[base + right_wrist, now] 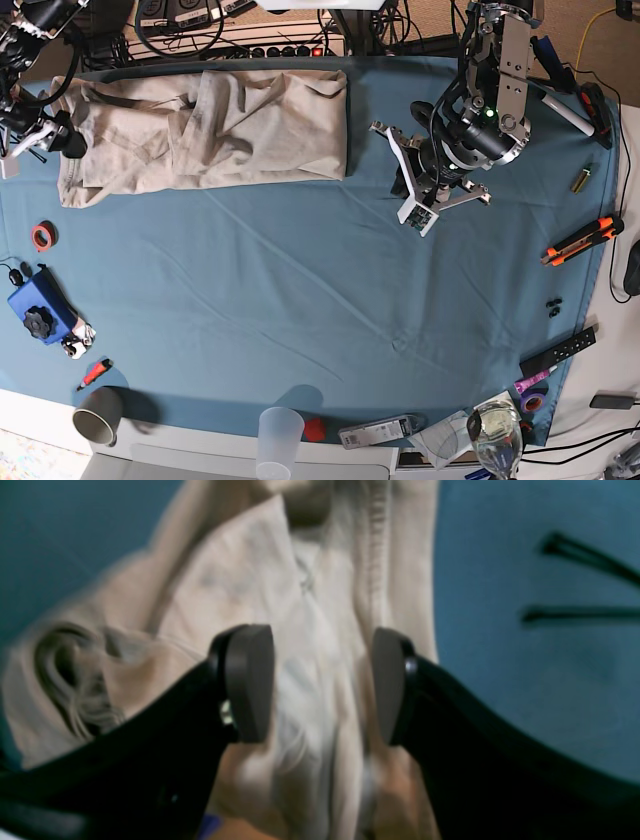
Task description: Fold the T-shirt properly
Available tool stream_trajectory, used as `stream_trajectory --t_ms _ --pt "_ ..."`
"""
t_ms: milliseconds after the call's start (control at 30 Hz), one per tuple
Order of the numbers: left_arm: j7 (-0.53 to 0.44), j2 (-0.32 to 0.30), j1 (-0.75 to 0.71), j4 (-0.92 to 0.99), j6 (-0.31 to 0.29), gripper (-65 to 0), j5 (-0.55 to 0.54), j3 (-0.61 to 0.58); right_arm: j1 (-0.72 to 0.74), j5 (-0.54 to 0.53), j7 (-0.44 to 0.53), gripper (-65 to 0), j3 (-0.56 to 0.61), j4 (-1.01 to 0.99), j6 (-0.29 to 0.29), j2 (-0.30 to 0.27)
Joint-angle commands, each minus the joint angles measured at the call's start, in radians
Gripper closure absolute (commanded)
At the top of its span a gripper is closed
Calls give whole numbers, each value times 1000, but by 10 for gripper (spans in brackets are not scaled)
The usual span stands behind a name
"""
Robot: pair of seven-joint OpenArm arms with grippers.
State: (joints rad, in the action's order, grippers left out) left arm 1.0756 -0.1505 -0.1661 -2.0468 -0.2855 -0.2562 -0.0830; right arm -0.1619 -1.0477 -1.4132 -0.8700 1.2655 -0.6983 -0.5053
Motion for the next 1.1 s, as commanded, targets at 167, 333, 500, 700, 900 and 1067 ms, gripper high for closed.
stream_trajectory --t_ms 167,333,500,700,900,1067 --pt "-18 -2 -5 -17 -4 0 -11 2 13 -8 21 -316 -9 -71 0 -106" --pt "-22 -2 -3 -17 -4 0 -11 2 13 -18 17 -316 -8 -126 0 -99" --pt "-23 -2 -3 -17 -4 0 -11 2 12 -177 17 -316 -6 -199 0 -72" --pt "-23 -2 -3 -17 -4 0 -11 2 7 -321 17 -316 -1 -203 0 -68" --pt "-26 -2 -3 -17 -4 0 -10 2 6 -278 17 -316 104 -219 0 -68" --pt "-26 -2 -2 -17 -4 0 -10 2 1 -166 17 -316 157 -227 0 -53"
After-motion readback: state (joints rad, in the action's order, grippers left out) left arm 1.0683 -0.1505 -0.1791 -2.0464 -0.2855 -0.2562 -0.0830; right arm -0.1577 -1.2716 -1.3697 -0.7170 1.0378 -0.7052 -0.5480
